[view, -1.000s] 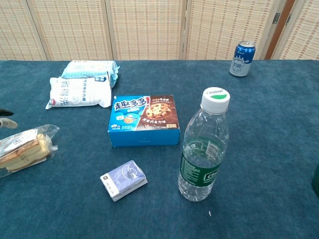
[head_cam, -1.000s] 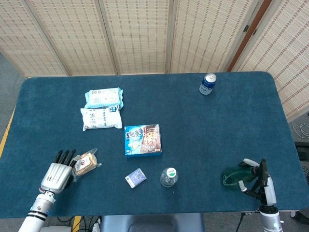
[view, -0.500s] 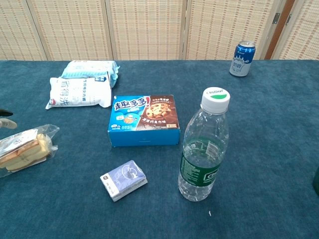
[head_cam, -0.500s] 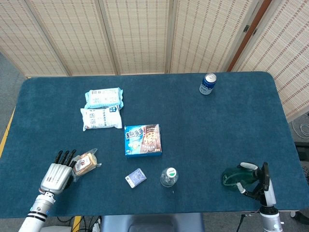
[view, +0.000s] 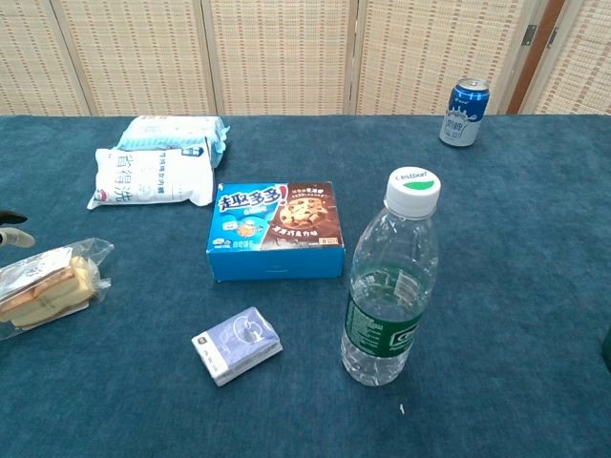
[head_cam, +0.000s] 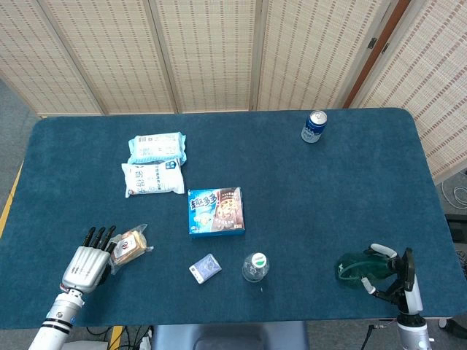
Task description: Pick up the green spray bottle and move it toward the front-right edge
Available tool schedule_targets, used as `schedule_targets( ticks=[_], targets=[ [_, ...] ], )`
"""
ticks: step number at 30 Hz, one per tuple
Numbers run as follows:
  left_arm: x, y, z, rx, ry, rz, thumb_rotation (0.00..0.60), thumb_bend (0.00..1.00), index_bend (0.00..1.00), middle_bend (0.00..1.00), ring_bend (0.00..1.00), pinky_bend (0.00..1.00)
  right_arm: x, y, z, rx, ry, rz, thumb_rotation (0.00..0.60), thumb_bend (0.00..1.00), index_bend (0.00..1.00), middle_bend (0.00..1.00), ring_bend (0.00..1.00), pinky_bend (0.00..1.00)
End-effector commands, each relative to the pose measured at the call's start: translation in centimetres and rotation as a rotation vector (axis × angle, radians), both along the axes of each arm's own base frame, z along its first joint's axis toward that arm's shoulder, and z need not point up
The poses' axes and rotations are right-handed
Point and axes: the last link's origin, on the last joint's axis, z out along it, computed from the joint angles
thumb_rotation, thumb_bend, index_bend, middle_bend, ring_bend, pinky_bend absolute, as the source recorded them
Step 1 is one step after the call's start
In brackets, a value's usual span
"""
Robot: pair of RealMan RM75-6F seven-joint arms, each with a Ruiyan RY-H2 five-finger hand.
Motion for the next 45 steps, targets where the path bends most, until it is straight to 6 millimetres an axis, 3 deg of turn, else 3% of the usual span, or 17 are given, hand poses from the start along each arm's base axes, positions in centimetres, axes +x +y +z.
schedule_targets(
  ticks=[1, 19, 30, 39, 45],
  targets=[
    [0.1, 0.0, 0.0, 0.001, -0.001, 0.0, 0.6, 0.44, 0.09, 0.0, 0.0, 0.0, -0.1, 0.0, 0.0, 0.001, -0.001, -0.003, 0.6, 0.16, 0.27, 0.4, 0.3, 0.3],
    [0.5, 0.0, -0.1, 0.0, -0.002, -0.009, 0.6, 0.44, 0.09, 0.0, 0.0, 0.0, -1.1, 0.7, 1.2, -0.005, 0.055, -0.036, 0.6, 0.15, 0.2, 0.35, 0.26, 0.27],
    [1.4, 0.4, 1.7, 0.063, -0.061, -0.04, 0.6, 0.44, 0.09, 0.0, 0.0, 0.0, -2.7, 1.5, 3.6, -0.003, 0.27, -0.088, 0.6, 0.15, 0.19, 0.34, 0.25, 0.27],
    [1.7, 0.3, 3.2, 0.105, -0.082, -0.055, 0.6, 0.44, 0.09, 0.0, 0.0, 0.0, -3.6, 0.9, 6.0, -0.015, 0.432, -0.118, 0.6, 0.15, 0.19, 0.34, 0.25, 0.27],
    [1.4, 0.2, 3.5, 0.112, -0.09, -0.05, 0.6, 0.44, 0.09, 0.0, 0.0, 0.0, -3.7, 0.5, 6.6, -0.006, 0.473, -0.133, 0.6, 0.15, 0.19, 0.34, 0.24, 0.26]
  ],
)
